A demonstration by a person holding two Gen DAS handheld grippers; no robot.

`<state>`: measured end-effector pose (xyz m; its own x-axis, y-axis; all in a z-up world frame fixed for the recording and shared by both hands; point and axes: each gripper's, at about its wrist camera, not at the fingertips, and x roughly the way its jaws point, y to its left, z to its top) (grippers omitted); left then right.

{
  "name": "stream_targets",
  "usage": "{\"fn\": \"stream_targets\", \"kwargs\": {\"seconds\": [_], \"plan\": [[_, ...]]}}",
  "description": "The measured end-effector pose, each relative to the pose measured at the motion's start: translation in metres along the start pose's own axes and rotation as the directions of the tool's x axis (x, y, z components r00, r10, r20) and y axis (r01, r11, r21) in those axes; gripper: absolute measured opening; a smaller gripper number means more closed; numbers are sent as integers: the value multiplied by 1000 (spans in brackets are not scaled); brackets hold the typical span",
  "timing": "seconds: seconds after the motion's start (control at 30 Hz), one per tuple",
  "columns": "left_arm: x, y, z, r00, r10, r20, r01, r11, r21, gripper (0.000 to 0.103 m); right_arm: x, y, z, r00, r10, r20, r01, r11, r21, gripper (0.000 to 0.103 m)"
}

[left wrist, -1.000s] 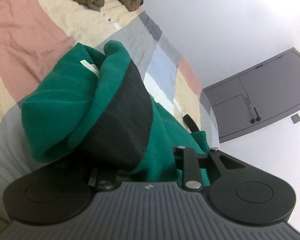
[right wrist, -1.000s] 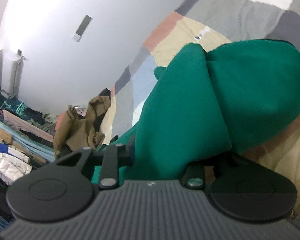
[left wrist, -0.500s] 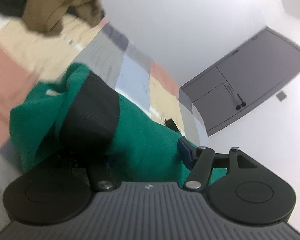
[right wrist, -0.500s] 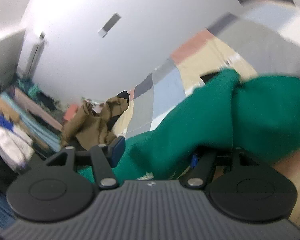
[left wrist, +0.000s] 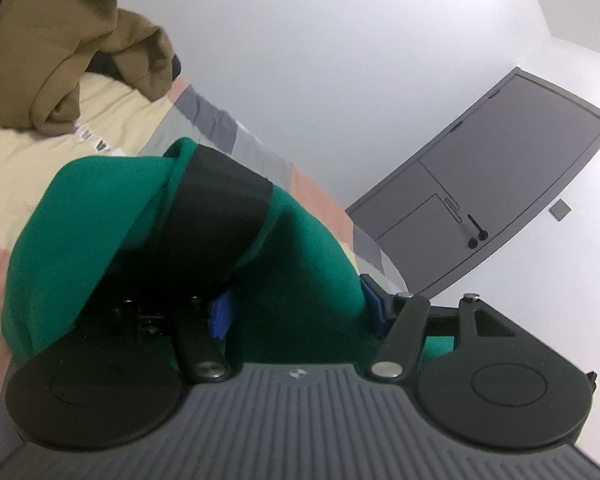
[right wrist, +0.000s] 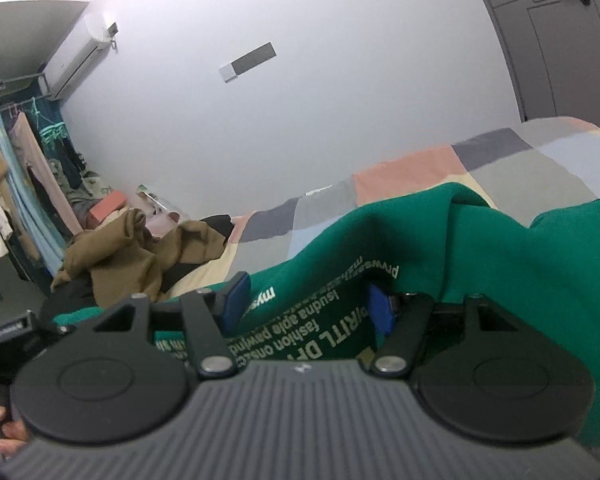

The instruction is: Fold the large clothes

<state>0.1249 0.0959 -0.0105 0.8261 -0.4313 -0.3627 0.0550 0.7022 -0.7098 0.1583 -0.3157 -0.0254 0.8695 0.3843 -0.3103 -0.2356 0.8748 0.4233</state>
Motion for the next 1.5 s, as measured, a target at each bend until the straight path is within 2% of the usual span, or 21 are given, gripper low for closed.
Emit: {"fn": "stream_targets", "kwargs": {"seconds": [0.17, 0.4, 0.63, 0.77, 0.97, 1.23, 1.37, 1.5], "plan": [[26, 6, 2, 999, 19, 46, -22, 998, 60, 68, 26, -6, 0, 1000, -24, 1, 24, 996, -86, 65], [81, 35, 20, 995, 95, 24, -97, 993, 63, 68, 83, -13, -4, 996, -84, -11, 81, 980, -183, 65], [127, 62, 31, 983, 173, -58, -164, 979, 124, 68, 152, -34, -13, 987, -140, -83, 124, 976, -179, 64], [139, 68, 32, 980, 189, -66, -179, 974, 142, 68, 176, -43, -19, 980, -156, -122, 137, 979, -150, 64], [128, 62, 34, 979, 195, -60, -185, 973, 141, 70, 169, -41, -17, 982, -146, -124, 130, 984, -125, 64], [65, 22, 15, 977, 215, -11, -207, 951, 232, 78, 107, -26, -8, 989, -97, -110, 93, 995, -44, 64], [35, 13, -3, 973, 230, -10, -222, 952, 210, 79, 72, -4, -13, 988, -101, -117, 93, 993, -73, 65], [19, 16, -20, 967, 248, -55, -238, 960, 145, 79, 45, 0, -25, 986, -83, -145, 85, 996, 9, 68]]}}
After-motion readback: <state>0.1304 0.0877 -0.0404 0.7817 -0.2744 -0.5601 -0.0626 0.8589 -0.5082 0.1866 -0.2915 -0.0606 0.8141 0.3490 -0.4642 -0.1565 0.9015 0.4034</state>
